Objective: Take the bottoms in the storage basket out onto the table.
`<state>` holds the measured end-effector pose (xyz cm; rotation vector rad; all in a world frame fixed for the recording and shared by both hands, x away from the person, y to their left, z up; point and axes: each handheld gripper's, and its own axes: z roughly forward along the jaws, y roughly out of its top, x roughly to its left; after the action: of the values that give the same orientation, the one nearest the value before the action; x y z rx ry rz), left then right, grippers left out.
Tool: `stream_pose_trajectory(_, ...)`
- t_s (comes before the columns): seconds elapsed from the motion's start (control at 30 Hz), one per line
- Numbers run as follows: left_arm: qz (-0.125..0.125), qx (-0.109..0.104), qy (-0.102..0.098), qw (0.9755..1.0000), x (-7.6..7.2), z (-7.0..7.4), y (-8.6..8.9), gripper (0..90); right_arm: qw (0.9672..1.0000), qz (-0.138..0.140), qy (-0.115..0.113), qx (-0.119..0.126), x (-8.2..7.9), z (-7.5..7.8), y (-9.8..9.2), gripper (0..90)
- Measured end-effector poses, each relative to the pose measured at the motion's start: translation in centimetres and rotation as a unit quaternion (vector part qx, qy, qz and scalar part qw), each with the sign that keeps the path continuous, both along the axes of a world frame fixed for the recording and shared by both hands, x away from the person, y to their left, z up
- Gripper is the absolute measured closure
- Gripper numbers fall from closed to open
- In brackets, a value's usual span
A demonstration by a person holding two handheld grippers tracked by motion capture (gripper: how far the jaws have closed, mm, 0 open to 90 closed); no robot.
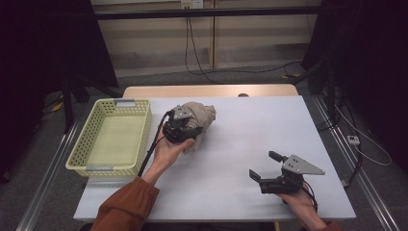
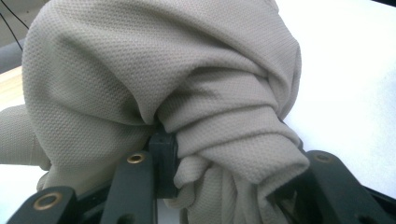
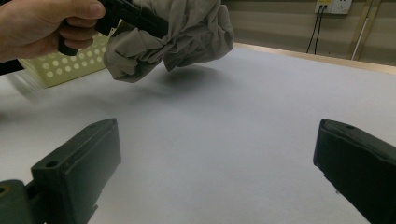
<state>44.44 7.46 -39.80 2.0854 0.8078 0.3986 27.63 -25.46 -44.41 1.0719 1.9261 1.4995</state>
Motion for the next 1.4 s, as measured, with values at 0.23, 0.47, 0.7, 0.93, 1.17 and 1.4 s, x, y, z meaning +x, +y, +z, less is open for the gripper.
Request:
stream_pose_trajectory(0.23, 0.004, 0.006, 0.009, 0.9999, 0.4, -0.7, -0.2, 55.2, 1.0000, -0.001, -0.001, -0.002, 0.0, 0.0, 0.0, 0.8)
stream_pose_trajectory(0.47, 0.005, 0.018, 0.013, 0.9997, 0.5, -1.4, -0.8, 54.9, 1.0000, -0.001, 0.000, -0.002, 0.0, 0.0, 0.0, 0.8)
stream_pose_trajectory(0.7, -0.004, 0.031, 0.019, 0.9993, 0.0, -1.9, -1.8, 54.1, 1.0000, 0.000, -0.001, -0.002, 0.0, 0.0, 0.0, 0.8)
stream_pose_trajectory(0.93, -0.012, 0.043, 0.025, 0.9987, 0.2, -2.8, -2.1, 52.0, 1.0000, 0.000, 0.000, -0.002, 0.0, 0.0, 0.0, 0.8)
stream_pose_trajectory(1.17, -0.013, 0.049, 0.019, 0.9985, 0.1, -3.3, -2.6, 49.9, 1.0000, 0.000, 0.000, -0.002, 0.0, 0.0, 0.0, 0.8)
stream_pose_trajectory(1.4, -0.022, 0.055, 0.024, 0.9980, 0.4, -4.1, -2.8, 49.8, 1.0000, 0.000, 0.000, -0.002, 0.0, 0.0, 0.0, 0.8)
